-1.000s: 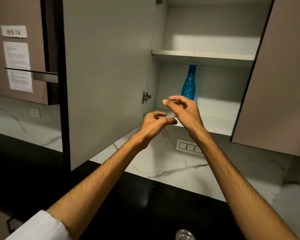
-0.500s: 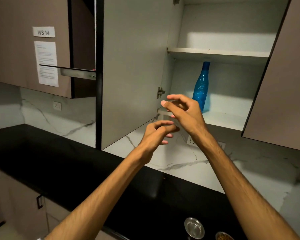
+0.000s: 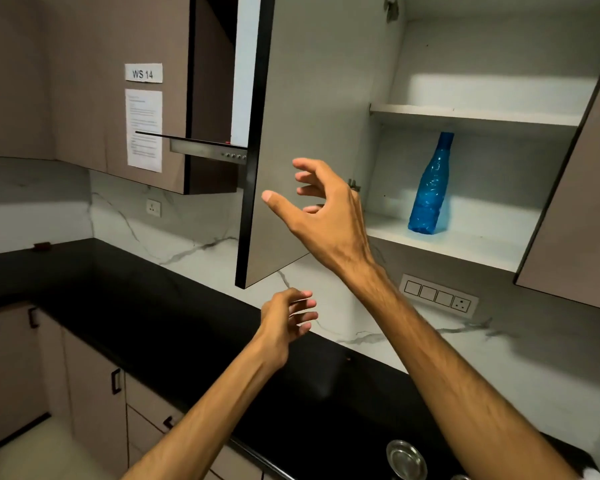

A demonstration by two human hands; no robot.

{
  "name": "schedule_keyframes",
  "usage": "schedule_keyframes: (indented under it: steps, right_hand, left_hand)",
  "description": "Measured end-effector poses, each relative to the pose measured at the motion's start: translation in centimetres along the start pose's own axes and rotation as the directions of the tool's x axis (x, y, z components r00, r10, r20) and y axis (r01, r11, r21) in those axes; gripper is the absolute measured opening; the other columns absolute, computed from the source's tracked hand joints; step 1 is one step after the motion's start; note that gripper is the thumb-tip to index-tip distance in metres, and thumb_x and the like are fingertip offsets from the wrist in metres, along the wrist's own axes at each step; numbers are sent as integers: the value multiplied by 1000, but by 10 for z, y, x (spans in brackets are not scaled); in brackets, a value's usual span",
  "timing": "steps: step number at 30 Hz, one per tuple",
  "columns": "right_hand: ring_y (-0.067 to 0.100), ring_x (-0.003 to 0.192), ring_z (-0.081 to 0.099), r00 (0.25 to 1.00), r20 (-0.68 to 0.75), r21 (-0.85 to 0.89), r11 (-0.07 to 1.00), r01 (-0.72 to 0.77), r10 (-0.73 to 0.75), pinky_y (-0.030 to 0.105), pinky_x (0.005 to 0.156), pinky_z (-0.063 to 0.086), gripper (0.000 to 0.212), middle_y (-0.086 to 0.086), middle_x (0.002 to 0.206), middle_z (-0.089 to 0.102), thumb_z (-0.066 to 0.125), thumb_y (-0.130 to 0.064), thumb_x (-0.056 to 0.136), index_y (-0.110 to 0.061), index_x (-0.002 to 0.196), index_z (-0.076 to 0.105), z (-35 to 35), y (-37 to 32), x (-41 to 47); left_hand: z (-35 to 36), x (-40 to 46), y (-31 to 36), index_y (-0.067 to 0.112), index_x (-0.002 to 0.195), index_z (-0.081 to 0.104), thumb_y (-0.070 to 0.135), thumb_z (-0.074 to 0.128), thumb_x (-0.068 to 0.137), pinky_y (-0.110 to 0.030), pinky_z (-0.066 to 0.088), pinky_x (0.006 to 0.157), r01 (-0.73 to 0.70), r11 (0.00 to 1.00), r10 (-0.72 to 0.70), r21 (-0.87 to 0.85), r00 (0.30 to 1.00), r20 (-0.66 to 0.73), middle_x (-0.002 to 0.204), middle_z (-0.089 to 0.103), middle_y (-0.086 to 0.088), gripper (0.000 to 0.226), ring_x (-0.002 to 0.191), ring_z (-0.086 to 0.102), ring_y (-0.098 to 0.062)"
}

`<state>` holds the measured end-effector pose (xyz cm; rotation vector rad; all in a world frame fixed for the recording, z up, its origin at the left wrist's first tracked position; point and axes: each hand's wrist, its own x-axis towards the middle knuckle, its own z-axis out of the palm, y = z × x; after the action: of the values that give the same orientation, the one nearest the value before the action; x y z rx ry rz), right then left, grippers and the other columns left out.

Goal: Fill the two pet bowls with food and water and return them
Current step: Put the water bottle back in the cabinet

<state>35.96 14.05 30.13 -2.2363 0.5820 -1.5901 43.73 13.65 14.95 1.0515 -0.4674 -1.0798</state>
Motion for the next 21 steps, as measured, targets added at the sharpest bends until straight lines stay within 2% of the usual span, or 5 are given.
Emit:
schedule_keyframes:
  steps: [4,8,11,15,21]
  right_hand:
    - [14,115,66,999,-43,-32,999,24,-25,40,90,63,72,3,135,66,82,-49,85,-19,145,55,16,-8,6]
    - [18,115,65,995,-85,-105,994,39,-48,37,91,61,83,6,132,67,83,-55,82,-18,148,50,36,-5,13]
    - [19,117,62,996,-76,-165,986,38,-51,35,92,58,92,7,138,60,84,-58,79,-17,152,44,54,0,19]
    - [16,111,56,994,-93,-251,967,36,-61,26,81,51,95,9,139,50,85,-53,77,-15,152,39,72,7,25]
    - [16,107,53,993,-97,-290,956,44,-75,23,76,45,93,11,136,50,84,-42,78,-13,153,38,74,13,28]
  left_hand:
    - [-25,10,0,8,102,77,19,58,91,-29,54,66,42,992,-51,-120,996,-73,85,77,-6,25,68,72,-19]
    - [-50,24,7,7,101,76,28,45,95,-32,53,70,51,949,-92,-311,989,-117,100,77,-13,38,80,71,-27]
    - [-66,30,12,4,112,74,43,44,98,-35,53,71,47,916,-74,-398,996,-53,101,79,-14,50,86,72,-29]
    - [-73,31,18,3,121,68,52,53,94,-35,55,72,37,911,-21,-411,999,43,107,79,-13,58,82,76,-28]
    - [-65,27,27,7,124,67,41,58,92,-31,55,67,-30,924,67,-382,994,82,112,78,-15,48,75,77,-24]
